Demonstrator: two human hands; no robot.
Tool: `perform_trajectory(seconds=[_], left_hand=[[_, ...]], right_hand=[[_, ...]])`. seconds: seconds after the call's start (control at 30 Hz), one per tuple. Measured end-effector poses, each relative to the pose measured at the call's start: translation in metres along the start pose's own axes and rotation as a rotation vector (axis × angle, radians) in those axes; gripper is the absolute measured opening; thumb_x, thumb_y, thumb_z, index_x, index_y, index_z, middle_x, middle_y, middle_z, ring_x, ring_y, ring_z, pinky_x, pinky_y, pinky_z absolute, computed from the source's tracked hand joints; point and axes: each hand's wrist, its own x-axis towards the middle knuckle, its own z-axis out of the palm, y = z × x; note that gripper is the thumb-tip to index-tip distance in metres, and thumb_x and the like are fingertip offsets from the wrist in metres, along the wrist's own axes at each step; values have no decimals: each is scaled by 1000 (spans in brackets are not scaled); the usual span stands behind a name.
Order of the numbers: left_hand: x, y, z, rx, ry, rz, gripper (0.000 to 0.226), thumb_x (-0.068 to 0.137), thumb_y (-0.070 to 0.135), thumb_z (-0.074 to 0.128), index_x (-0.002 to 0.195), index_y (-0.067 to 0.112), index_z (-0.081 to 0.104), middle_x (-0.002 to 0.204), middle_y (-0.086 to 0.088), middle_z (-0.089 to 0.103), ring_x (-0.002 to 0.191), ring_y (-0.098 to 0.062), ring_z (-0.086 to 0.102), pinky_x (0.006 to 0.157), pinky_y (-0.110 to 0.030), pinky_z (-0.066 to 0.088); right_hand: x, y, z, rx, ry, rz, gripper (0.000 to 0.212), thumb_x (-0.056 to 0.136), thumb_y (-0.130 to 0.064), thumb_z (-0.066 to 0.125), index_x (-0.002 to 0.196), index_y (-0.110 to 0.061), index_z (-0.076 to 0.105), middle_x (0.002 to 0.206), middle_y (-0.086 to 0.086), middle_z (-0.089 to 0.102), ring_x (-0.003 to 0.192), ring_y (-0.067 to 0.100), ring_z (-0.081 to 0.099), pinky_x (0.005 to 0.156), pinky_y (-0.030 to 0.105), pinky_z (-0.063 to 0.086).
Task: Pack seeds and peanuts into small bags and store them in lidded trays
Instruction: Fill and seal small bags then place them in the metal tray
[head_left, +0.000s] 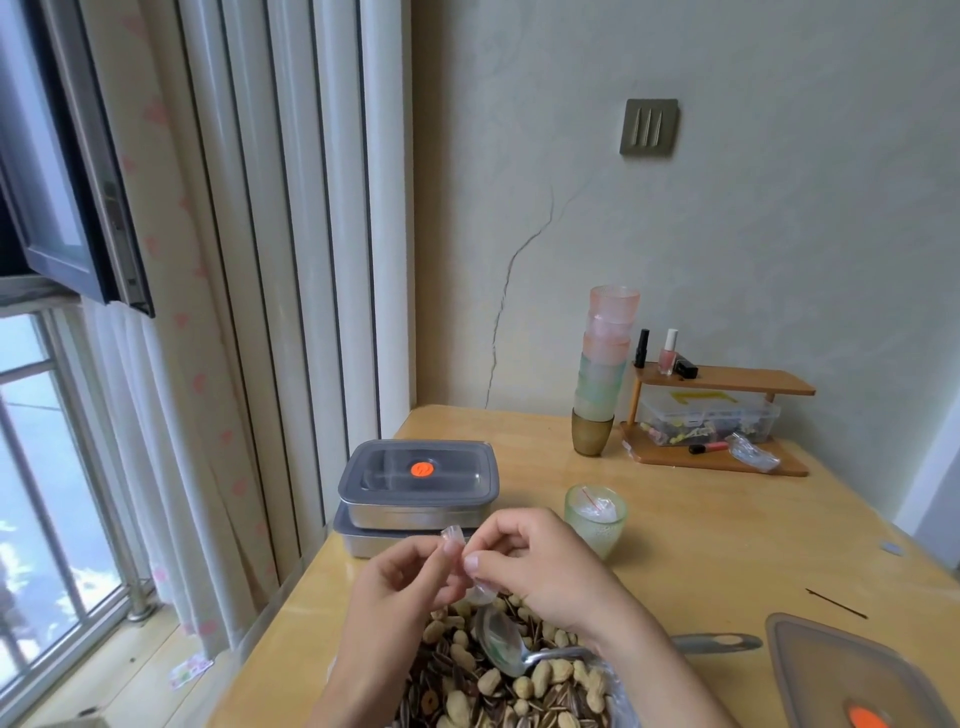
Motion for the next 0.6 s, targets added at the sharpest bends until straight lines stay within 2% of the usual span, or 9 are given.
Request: perform_trajectory(seconds=[0.1,0.2,0.27,0.37,0.43,0.5,0.6], left_hand=[[0,1,1,-6,22,-13,23,92,22,71,79,6,80,76,-25,71,72,-21,66,81,-33,59],[2,-4,-1,27,103,-35,19,92,13,73,75,7,78,73,-21,73,72,-26,67,82,-40,56],[3,-7,-2,59,125,-39,19,92,10,74,73,7,77,73,-20,74,70,-27,67,79,-40,56],[3,-7,-2,57,97,-32,19,92,7,72,73,6,76,74,-23,73,68,-23,66,73,-33,55],[3,-6,-3,43,71,-23,19,92,7,71,74,5,75,76,-24,73,69,-23,66,74,-34,55],[3,-8,-5,48,48,-2,20,93,8,70,74,4,75,74,-21,72,70,-23,66,75,-34,55],[3,-10,-5,60,2,53,23,92,17,76,71,8,72,69,-19,69,65,-19,62,68,-29,52]], right_hand=[[1,-1,2,-74,85,7,7,91,-23,68,86,-21,72,85,4,76,68,4,62,75,31,56],[1,-4,5,-194,171,-32,10,93,-21,64,83,-23,69,82,0,73,65,1,59,70,25,54],[0,-5,7,-258,208,-85,12,94,-19,64,83,-23,67,79,-2,70,66,5,59,70,26,54],[-3,-7,10,-256,137,-159,6,93,-22,68,88,-23,68,80,-9,68,71,4,61,67,18,52],[-4,-9,9,-247,117,-188,4,93,-23,71,89,-22,71,81,-11,69,73,1,62,67,12,48],[-4,-9,6,-259,135,-200,5,92,-23,73,87,-23,74,80,-11,72,77,2,65,68,12,48],[-4,-9,5,-315,147,-211,10,92,-23,71,83,-23,76,77,-10,73,77,7,68,69,19,55]])
